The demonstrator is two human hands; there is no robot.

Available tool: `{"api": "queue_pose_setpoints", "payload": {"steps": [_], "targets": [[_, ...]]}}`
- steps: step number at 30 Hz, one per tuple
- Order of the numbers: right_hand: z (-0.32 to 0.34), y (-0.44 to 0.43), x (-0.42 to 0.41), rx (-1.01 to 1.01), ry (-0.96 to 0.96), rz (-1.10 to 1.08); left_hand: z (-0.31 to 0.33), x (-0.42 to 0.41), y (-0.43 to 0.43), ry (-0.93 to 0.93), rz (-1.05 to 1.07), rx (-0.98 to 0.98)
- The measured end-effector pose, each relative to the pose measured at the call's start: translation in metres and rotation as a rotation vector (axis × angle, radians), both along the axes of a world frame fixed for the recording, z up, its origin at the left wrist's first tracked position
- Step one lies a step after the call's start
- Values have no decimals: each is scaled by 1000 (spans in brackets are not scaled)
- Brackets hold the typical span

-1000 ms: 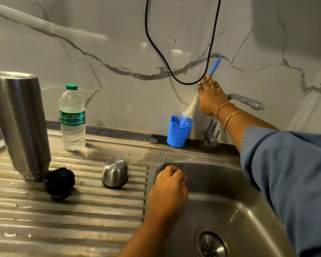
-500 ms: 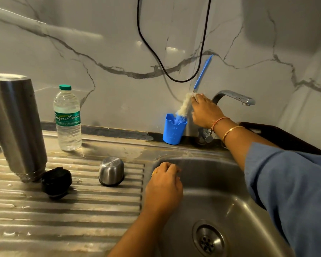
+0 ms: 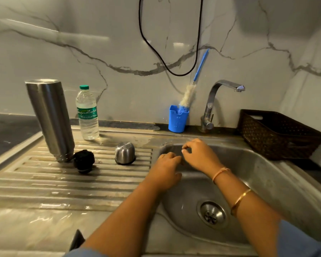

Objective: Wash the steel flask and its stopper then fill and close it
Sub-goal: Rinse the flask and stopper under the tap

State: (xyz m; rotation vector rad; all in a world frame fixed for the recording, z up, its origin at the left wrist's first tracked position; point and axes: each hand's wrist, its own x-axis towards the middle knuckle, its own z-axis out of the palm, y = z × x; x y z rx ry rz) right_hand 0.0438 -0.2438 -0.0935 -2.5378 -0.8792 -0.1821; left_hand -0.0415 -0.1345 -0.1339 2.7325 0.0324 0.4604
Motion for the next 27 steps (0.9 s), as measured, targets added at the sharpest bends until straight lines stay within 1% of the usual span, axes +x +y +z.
{"api": "queue_pose_setpoints", "payload": {"steps": [2, 5, 7, 10, 13, 15, 18, 20, 22, 25, 27], "targets": [[-3, -7, -10, 22, 16, 9, 9, -15, 3, -41, -5, -29], [-5, -16, -18, 47, 54, 18, 27, -44, 18, -190, -12, -73], [-6, -21, -22, 49, 69, 19, 34, -67, 37, -274, -2, -73], [-7, -24, -27, 56, 72, 15, 39, -101, 75, -341, 56, -38], [-11, -23, -31, 57, 76, 11, 39, -129, 116, -478, 191, 3], [-13, -24, -33, 56, 80, 4, 40, -138, 137, -597, 328, 0], [-14, -22, -38, 61, 79, -7, 42, -142, 166, -710, 585, -122], [-13, -21, -42, 49, 81, -6, 41, -139, 184, -690, 703, -245], [-13, -21, -43, 33, 76, -5, 39, -135, 201, -618, 757, -370], [-12, -20, -45, 28, 77, -7, 39, -130, 218, -505, 751, -588], [-12, -19, -44, 38, 84, -6, 40, -128, 227, -452, 684, -695]]}}
